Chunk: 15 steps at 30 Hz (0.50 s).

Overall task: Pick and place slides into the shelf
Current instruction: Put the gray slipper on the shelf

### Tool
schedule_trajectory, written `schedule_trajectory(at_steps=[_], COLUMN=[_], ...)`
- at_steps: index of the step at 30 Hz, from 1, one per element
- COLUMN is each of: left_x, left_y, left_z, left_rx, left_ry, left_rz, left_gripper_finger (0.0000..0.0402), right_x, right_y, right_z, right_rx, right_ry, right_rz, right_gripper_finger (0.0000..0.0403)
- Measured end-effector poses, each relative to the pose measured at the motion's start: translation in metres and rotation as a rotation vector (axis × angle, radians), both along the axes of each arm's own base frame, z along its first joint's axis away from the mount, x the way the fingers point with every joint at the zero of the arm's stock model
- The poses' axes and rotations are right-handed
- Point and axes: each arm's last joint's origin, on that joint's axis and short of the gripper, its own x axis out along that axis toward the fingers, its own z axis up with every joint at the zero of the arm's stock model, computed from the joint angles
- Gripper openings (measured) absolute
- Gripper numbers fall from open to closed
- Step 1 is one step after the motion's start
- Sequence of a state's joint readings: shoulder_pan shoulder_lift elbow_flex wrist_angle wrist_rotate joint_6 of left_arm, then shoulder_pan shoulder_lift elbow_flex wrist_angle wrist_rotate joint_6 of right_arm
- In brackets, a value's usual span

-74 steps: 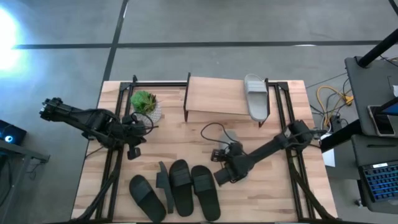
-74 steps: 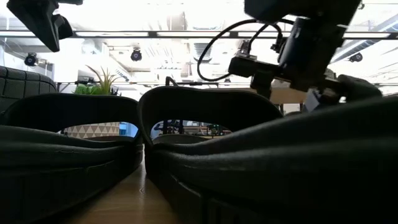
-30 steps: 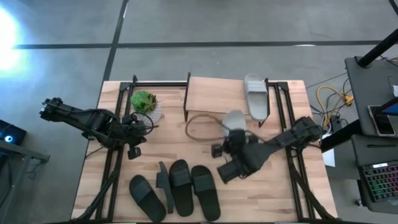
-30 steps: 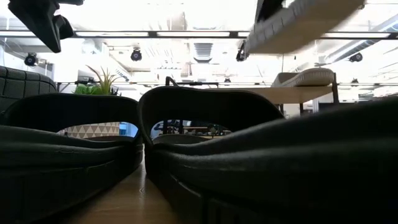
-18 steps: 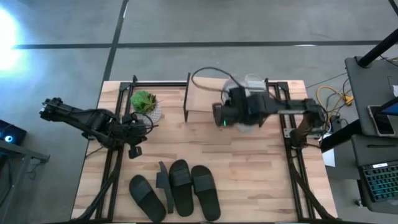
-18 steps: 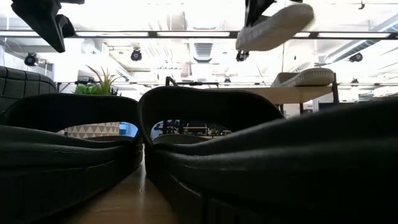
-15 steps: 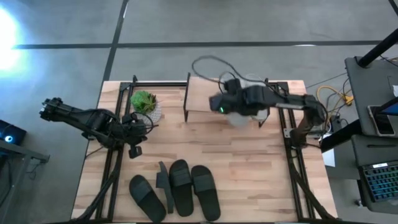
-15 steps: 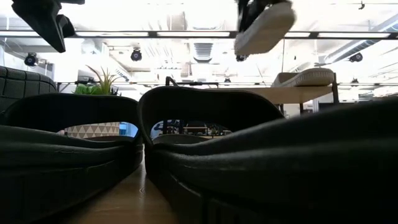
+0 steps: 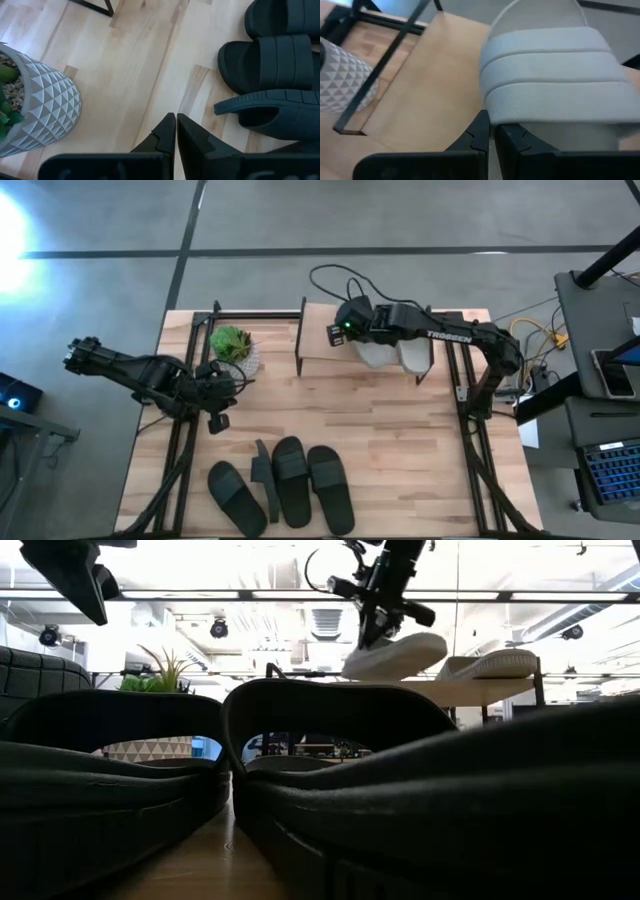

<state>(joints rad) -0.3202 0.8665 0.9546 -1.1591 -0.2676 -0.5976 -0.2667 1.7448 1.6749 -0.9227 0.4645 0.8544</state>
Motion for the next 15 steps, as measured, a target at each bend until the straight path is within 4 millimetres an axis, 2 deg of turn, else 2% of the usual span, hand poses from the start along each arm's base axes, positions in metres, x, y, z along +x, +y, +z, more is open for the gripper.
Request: schedule_trajectory(at_steps=[8,15], left_x=[0.0,0.0], left_y=[0.0,0.0], left_z=[0.0,0.0], left_rx=[-0.001,-0.002], left_ry=[0.0,0.0], left_rz=[0.0,0.001], left_gripper_finger=[0.0002,0.0002], right_x=[-0.011,-0.013], right_y=[-0.012,-0.012], right_z=[-0.028,-0.038], right_rx=[0.023,0.004], right_ry=[0.083,0.051], right_rz=[-0.089,-0.186], right_gripper_finger=[0.0011,0.0011])
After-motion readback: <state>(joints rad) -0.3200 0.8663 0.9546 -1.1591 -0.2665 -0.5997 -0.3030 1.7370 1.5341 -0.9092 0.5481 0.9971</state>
